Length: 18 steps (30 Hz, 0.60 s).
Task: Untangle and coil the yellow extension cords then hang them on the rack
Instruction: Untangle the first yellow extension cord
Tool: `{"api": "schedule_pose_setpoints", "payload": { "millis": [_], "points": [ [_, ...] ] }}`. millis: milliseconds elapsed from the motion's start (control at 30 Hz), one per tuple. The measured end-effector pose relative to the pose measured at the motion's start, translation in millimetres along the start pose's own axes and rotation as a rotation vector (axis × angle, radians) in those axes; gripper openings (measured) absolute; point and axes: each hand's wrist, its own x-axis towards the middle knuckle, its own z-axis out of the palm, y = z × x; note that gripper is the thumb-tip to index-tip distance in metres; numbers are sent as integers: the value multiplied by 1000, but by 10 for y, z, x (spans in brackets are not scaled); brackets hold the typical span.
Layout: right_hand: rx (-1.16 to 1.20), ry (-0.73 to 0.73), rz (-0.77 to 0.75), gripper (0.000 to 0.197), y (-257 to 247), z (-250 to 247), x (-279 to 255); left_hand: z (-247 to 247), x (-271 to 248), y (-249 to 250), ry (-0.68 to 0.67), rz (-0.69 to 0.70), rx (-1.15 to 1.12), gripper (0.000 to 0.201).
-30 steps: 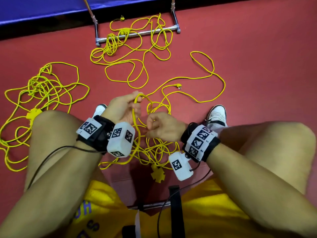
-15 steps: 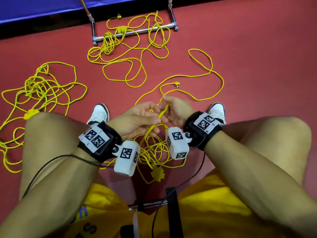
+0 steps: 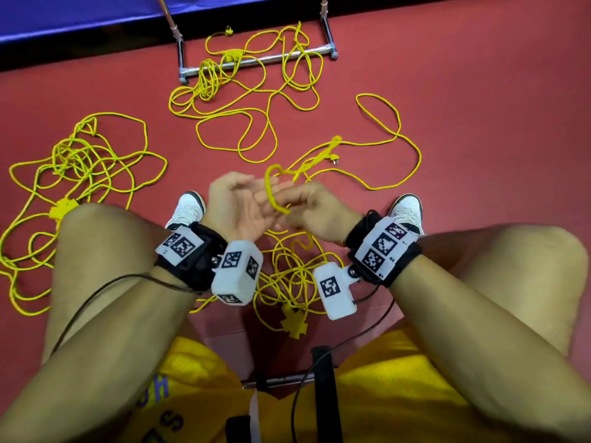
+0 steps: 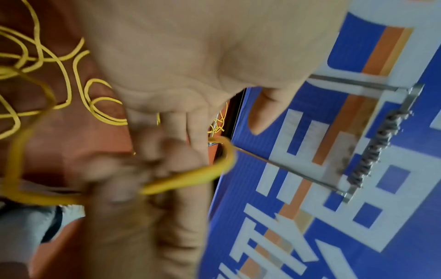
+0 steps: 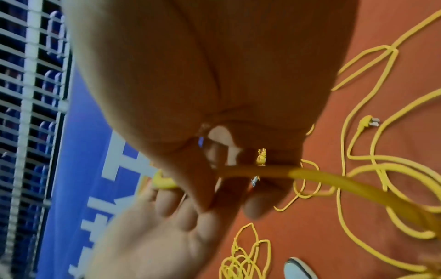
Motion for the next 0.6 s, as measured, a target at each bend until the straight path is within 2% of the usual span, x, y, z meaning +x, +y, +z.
{"api": "schedule_pose_setpoints", "payload": {
  "millis": [67, 167, 233, 267, 300, 367, 433, 500, 533, 600],
  "points": [
    [-119, -109, 47, 29, 49, 5, -9, -16, 8, 71, -60, 9, -27, 46],
    [-211, -201, 107, 24, 118, 40, -24, 21, 49, 53, 24, 29, 43, 32],
    [-289, -149, 158, 26, 157, 38, -5, 60, 60, 3, 81, 91, 91, 21],
    [-297, -79, 199, 24, 176, 23, 15, 86, 48, -13, 79, 117, 130, 21],
    [-241, 33, 251, 20, 160, 10, 22, 105, 36, -17, 61, 137, 197, 24],
    [107, 259, 372, 16, 101, -14, 35, 130, 0, -24, -21, 152, 350, 27],
    [502, 344, 475, 39, 40, -105, 45, 146, -30, -58, -129, 116, 463, 28],
    [719, 336, 460, 61, 12, -210, 65, 140, -46, -126, -208, 54, 581, 28],
    [770, 350, 441, 61, -10, -238, 73, 129, -45, -168, -225, 18, 643, 27],
    [808, 451, 410, 38, -36, -228, 90, 85, -23, -249, -216, -31, 739, 23]
  ]
}}
